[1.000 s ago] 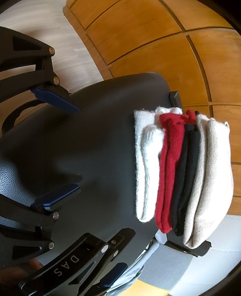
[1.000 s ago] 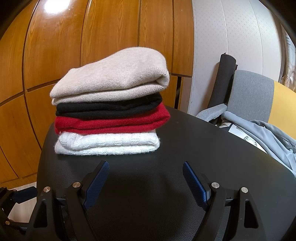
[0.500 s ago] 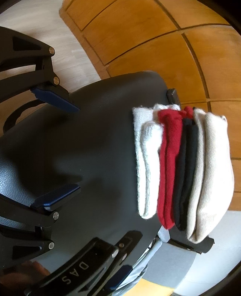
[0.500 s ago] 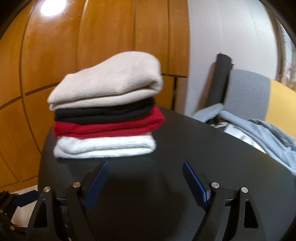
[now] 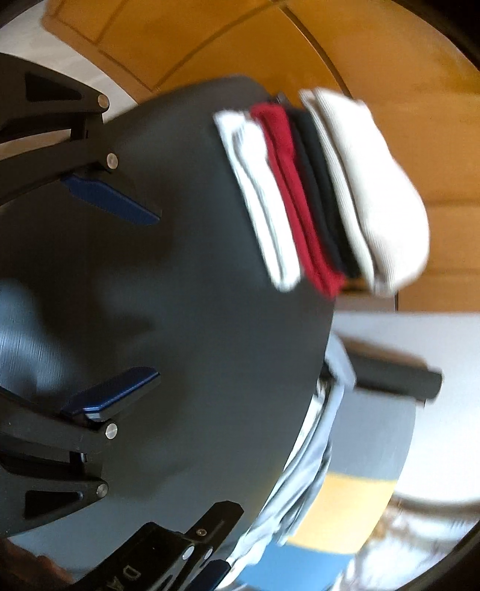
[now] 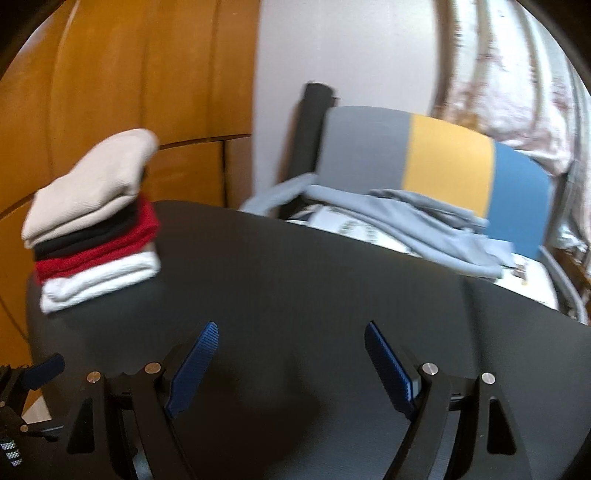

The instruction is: Fold clothes

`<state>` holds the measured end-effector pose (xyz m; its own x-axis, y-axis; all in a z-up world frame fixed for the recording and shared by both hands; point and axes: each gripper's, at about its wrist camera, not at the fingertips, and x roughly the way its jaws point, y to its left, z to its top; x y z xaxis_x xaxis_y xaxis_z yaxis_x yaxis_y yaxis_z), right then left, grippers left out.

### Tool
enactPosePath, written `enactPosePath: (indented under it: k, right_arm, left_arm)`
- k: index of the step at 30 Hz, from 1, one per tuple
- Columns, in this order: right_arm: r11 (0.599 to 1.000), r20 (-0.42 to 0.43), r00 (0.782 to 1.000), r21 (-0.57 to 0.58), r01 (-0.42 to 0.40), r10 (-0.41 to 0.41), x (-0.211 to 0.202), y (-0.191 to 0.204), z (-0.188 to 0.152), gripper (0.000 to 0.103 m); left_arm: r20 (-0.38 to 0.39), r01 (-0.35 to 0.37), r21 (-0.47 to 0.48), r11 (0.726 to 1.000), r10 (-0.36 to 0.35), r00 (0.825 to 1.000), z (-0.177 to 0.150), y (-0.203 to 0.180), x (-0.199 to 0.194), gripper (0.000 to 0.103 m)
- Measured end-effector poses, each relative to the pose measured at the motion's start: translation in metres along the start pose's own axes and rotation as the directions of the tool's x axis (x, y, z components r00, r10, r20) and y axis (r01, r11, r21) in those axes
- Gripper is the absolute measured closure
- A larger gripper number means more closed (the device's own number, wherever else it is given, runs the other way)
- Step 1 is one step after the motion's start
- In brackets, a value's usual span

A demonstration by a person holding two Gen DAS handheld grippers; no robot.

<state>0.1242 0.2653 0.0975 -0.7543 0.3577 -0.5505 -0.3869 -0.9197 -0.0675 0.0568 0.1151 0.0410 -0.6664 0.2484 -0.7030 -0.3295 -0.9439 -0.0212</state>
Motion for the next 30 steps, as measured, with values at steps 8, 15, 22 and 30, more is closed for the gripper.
enactPosePath:
  k: [8, 15, 22, 30]
  right_arm:
    - [0.987, -0.048, 0.989, 0.074, 0.144, -0.141, -0.038, -0.069, -0.013, 0.019]
    - [0.961, -0.07, 0.974, 0.161, 0.223, -0.215, -0.065, -0.118, -0.02, 0.019]
    - [0.925, -0.085, 0.952, 0.229, 0.305, -0.293, -0.091, -0.166, -0.029, 0.019]
    - [0.855, -0.149, 0.918, 0.334, 0.397, -0.368, -0.111, -0.226, -0.049, 0.019]
  left_arm:
    - [-0.012, 0.127, 0.127, 0.984, -0.126, 0.992, 0.002, -0.077, -0.023, 0.023]
    - [-0.024, 0.222, 0.241, 0.945, -0.222, 0.975, -0.002, -0.135, -0.045, 0.023]
    - [-0.029, 0.28, 0.334, 0.9, -0.287, 0.958, -0.012, -0.19, -0.072, 0.022]
    - [-0.079, 0.332, 0.411, 0.849, -0.33, 0.941, -0.017, -0.251, -0.083, 0.02]
